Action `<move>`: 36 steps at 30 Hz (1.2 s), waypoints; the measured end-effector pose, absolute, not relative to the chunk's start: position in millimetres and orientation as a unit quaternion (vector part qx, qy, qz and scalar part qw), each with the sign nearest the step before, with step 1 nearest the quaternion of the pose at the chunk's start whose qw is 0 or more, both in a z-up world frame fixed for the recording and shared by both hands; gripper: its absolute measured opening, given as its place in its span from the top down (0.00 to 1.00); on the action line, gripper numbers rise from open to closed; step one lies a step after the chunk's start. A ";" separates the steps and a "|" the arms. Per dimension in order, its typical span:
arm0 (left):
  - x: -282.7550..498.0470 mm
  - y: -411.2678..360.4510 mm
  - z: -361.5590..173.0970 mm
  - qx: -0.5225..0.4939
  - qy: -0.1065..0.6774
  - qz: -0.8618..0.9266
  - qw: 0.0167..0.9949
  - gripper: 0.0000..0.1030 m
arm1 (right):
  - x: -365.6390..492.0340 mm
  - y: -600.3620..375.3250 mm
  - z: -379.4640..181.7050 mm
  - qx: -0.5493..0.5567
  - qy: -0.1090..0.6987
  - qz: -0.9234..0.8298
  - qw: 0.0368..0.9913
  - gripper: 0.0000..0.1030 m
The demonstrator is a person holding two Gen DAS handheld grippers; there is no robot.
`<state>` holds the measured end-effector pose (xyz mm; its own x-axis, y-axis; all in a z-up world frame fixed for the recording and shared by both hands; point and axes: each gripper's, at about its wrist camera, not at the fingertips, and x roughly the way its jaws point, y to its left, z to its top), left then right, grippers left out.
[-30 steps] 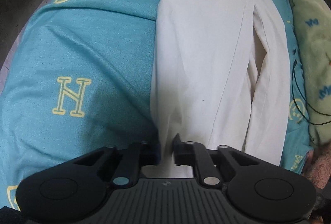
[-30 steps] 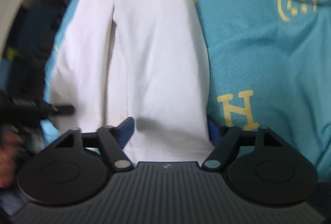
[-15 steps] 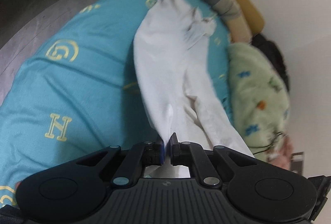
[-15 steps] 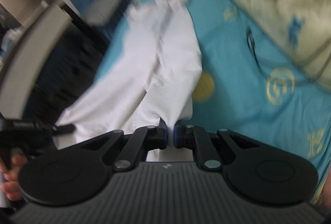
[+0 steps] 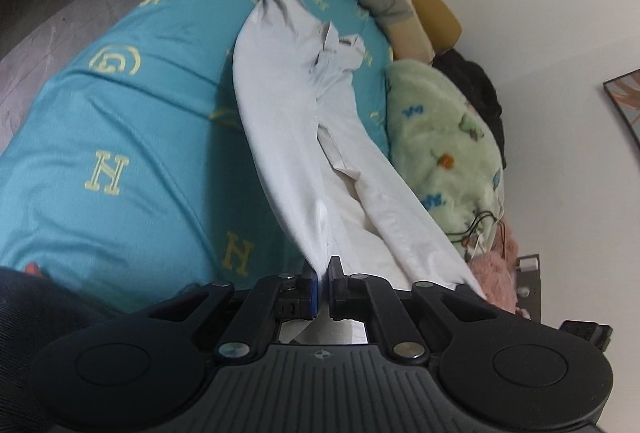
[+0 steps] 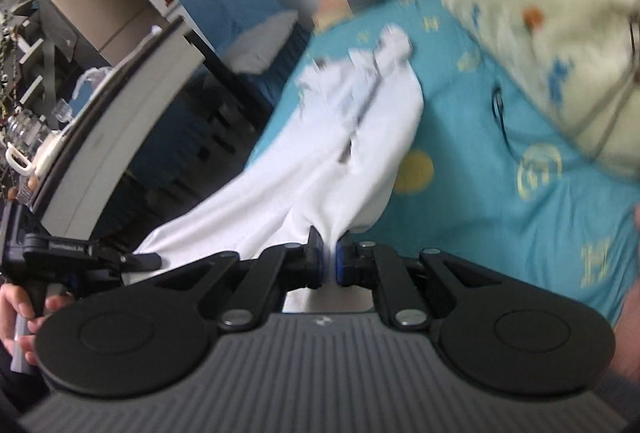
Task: Fold clothes
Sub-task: 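Grasp the hem with both grippers and fold it up toward the collar, then lay the folded hem on the shirt and open both grippers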
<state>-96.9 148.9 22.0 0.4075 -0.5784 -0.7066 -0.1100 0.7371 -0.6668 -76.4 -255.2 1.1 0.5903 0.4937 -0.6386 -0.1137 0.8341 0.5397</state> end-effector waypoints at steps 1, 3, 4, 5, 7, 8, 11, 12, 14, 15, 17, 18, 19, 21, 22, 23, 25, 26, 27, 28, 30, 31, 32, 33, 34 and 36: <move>-91.0 147.5 16.5 -0.330 0.527 -0.152 0.769 0.95 | -74.2 -256.6 -5.4 0.239 0.422 0.175 0.857 0.91; -73.5 146.5 5.4 -0.328 0.532 -0.150 0.766 0.95 | -66.3 -259.3 -15.1 0.263 0.429 0.173 0.847 0.91; -60.2 147.2 2.1 -0.326 0.531 -0.146 0.769 0.95 | -58.3 -260.6 -17.8 0.273 0.427 0.171 0.845 0.91; -45.6 147.8 0.7 -0.325 0.528 -0.141 0.772 0.95 | -48.8 -261.3 -18.6 0.279 0.422 0.167 0.846 0.91; -14.5 148.5 0.0 -0.320 0.518 -0.133 0.782 0.95 | -22.5 -258.3 -16.9 0.276 0.403 0.165 0.857 0.91; 3.2 148.3 1.7 -0.315 0.509 -0.128 0.791 0.95 | -9.3 -256.8 -16.0 0.274 0.394 0.164 0.862 0.91; 56.0 142.4 0.9 -0.293 0.477 -0.110 0.821 0.95 | 38.8 -249.1 -16.3 0.262 0.365 0.158 0.879 0.90; 73.6 139.1 -1.0 -0.284 0.465 -0.102 0.832 0.94 | 56.9 -245.0 -17.6 0.256 0.357 0.154 0.885 0.91; 108.6 132.3 -4.8 -0.267 0.441 -0.087 0.853 0.94 | 94.5 -234.1 -24.0 0.225 0.345 0.140 0.900 0.90; 126.1 128.9 -6.7 -0.258 0.428 -0.079 0.862 0.94 | 115.7 -230.7 -29.8 0.207 0.340 0.134 0.908 0.90; 159.7 118.7 -15.1 -0.229 0.409 -0.064 0.881 0.94 | 152.5 -221.7 -45.6 0.176 0.332 0.121 0.919 0.90; 174.9 113.1 -21.9 -0.207 0.398 -0.056 0.892 0.94 | 170.5 -218.4 -54.9 0.164 0.328 0.118 0.923 0.90; 189.7 107.5 -29.4 -0.183 0.386 -0.049 0.903 0.94 | 185.5 -216.8 -66.4 0.162 0.323 0.118 0.925 0.90; 218.1 99.3 -50.6 -0.153 0.368 -0.037 0.916 0.94 | 215.2 -213.7 -89.5 0.158 0.313 0.119 0.929 0.90; 230.3 97.4 -64.0 -0.151 0.363 -0.034 0.919 0.94 | 226.7 -213.7 -101.7 0.158 0.308 0.121 0.930 0.90; 241.8 95.8 -78.1 -0.151 0.360 -0.031 0.920 0.94 | 238.2 -213.4 -114.6 0.154 0.312 0.119 0.930 0.90; 258.4 90.6 -107.6 -0.137 0.366 -0.023 0.920 0.94 | 257.2 -212.4 -140.1 0.146 0.323 0.117 0.928 0.90; 263.6 88.2 -120.6 -0.125 0.371 -0.022 0.920 0.94 | 264.9 -211.7 -152.6 0.141 0.330 0.116 0.926 0.90; 267.6 86.3 -132.6 -0.111 0.376 -0.022 0.920 0.94 | 272.3 -211.1 -165.0 0.136 0.337 0.116 0.925 0.90; 270.6 84.8 -142.5 -0.100 0.379 -0.023 0.920 0.94 | 275.0 -210.7 -174.4 0.134 0.340 0.116 0.923 0.90; 273.5 82.0 -154.2 -0.085 0.384 -0.025 0.919 0.93 | 274.2 -209.4 -185.3 0.134 0.337 0.120 0.924 0.90; 273.6 81.3 -158.0 -0.080 0.384 -0.026 0.920 0.92 | 273.8 -207.0 -186.4 0.128 0.334 0.120 0.926 0.89; 273.4 80.9 -160.0 -0.076 0.384 -0.026 0.920 0.91 | 274.3 -203.8 -183.6 0.120 0.338 0.117 0.926 0.89; 271.8 81.2 -159.5 -0.074 0.385 -0.025 0.920 0.91 | 274.8 -200.6 -180.8 0.112 0.342 0.114 0.926 0.88; 270.2 81.8 -157.1 -0.073 0.386 -0.024 0.919 0.91 | 275.3 -197.4 -178.1 0.103 0.346 0.111 0.926 0.88; 266.9 82.5 -148.8 -0.073 0.392 -0.026 0.917 0.68 | 275.8 -191.2 -170.8 0.085 0.358 0.107 0.924 0.82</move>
